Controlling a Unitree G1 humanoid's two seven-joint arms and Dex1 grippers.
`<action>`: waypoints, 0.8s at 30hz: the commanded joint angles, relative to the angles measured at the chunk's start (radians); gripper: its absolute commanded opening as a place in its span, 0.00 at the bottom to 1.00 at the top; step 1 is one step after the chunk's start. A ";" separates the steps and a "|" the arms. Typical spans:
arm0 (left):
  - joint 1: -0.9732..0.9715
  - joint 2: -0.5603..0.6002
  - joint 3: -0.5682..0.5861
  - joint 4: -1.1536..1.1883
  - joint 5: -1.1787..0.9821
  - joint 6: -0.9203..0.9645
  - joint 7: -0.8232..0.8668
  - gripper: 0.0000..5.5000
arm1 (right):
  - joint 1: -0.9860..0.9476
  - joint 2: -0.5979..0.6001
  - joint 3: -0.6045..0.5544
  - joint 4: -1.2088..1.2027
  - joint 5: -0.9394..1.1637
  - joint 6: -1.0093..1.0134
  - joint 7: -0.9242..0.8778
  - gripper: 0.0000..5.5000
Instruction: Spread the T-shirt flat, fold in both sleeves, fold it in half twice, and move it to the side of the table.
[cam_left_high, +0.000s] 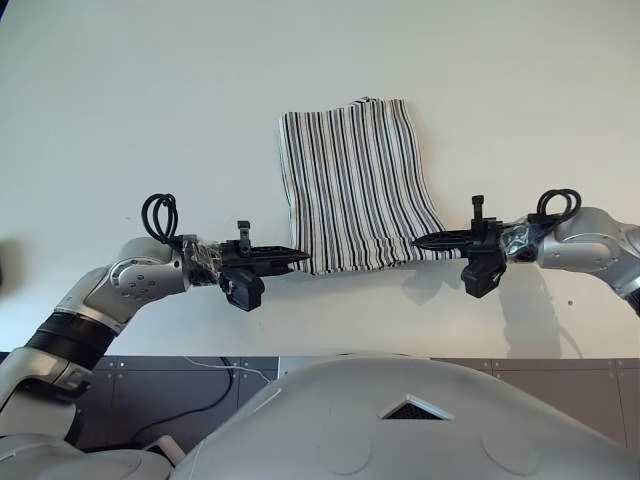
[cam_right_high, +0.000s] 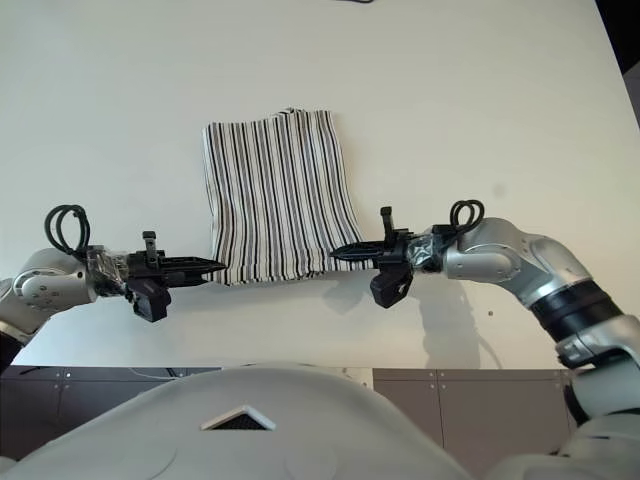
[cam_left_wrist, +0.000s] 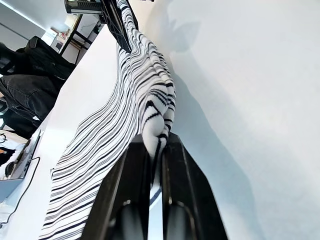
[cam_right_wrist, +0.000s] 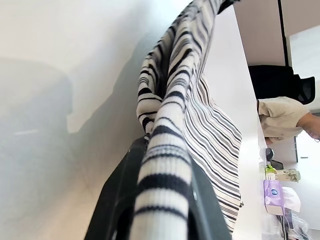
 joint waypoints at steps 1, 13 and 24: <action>0.130 0.118 0.047 -0.207 -0.185 0.156 -0.057 0.02 | 0.122 -0.189 -0.091 -0.265 0.292 0.215 0.121 0.02; 0.042 -0.006 0.201 -0.291 -0.488 0.710 -0.116 0.02 | -0.101 -0.014 -0.243 -0.287 0.725 0.931 0.393 0.02; -0.469 -0.394 0.144 0.268 -0.322 1.085 -0.212 0.02 | -0.518 0.494 -0.200 0.706 0.406 0.909 0.588 0.02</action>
